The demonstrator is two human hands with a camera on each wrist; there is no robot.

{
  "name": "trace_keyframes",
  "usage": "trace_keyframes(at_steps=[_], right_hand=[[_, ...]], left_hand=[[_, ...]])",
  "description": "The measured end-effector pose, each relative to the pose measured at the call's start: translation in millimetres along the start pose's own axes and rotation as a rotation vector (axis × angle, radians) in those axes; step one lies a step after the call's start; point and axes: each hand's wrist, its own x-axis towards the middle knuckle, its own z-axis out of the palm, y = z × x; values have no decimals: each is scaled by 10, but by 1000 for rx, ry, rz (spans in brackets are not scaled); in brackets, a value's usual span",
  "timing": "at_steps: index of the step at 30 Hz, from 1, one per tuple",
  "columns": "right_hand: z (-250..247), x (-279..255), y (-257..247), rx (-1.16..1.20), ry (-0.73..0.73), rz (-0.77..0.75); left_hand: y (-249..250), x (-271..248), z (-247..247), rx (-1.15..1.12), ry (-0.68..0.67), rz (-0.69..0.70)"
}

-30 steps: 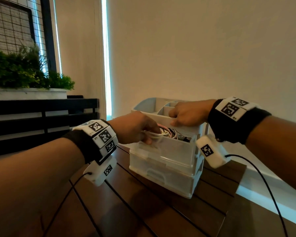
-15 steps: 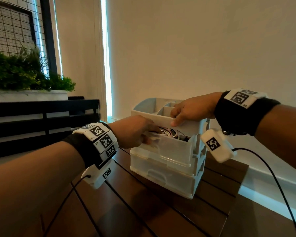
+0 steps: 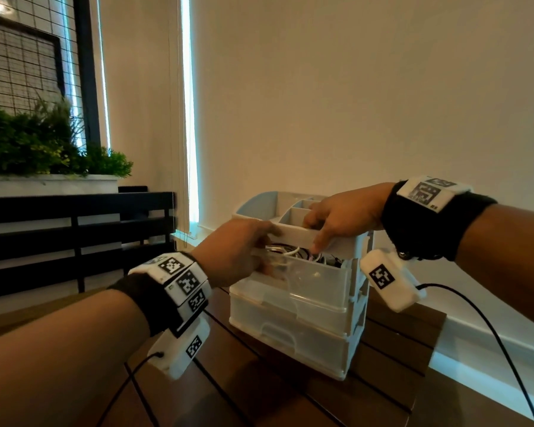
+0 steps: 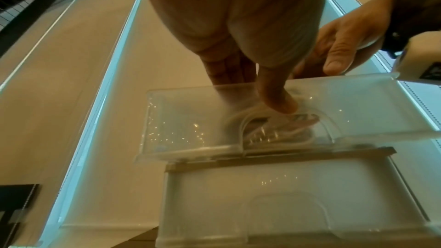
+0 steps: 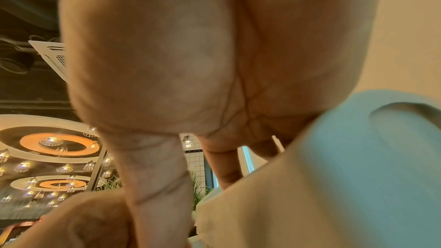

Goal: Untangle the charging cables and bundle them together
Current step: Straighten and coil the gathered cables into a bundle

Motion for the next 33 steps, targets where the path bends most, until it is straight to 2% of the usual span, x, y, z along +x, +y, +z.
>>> trace_keyframes(at_steps=[5, 9, 11, 13, 15, 18, 22, 24, 26, 28, 30, 31, 33], right_hand=[[-20, -1, -6, -26, -4, -8], [-23, 0, 13, -55, -1, -13], [-25, -4, 20, -76, 7, -16], [-27, -6, 25, -86, 10, -21], [-31, 0, 28, -93, 10, -22], [-32, 23, 18, -87, 12, -22], [-33, 0, 13, -89, 7, -16], [-33, -29, 1, -99, 10, -15], [-30, -40, -19, -124, 24, -12], [-15, -60, -19, -138, 71, -15], [43, -116, 79, -111, 182, -17], [101, -168, 156, -105, 270, -1], [283, -268, 350, 16, 471, 64]], left_hand=[[23, -19, -5, 84, -6, 41], [55, 91, 89, 260, -3, 70], [50, 88, 174, 210, 71, 43], [27, 32, 207, 103, 212, 3], [16, -22, 226, 33, 307, 38], [49, -7, 291, 43, 377, 170], [180, 99, 412, 113, 389, 215], [205, 117, 431, 52, 365, 161], [147, 98, 431, -20, 347, 38], [-1, 30, 387, -105, 412, -111], [-213, -48, 302, -216, 458, -256], [-317, -78, 250, -264, 427, -313], [-495, -98, 171, -387, 252, -365]])
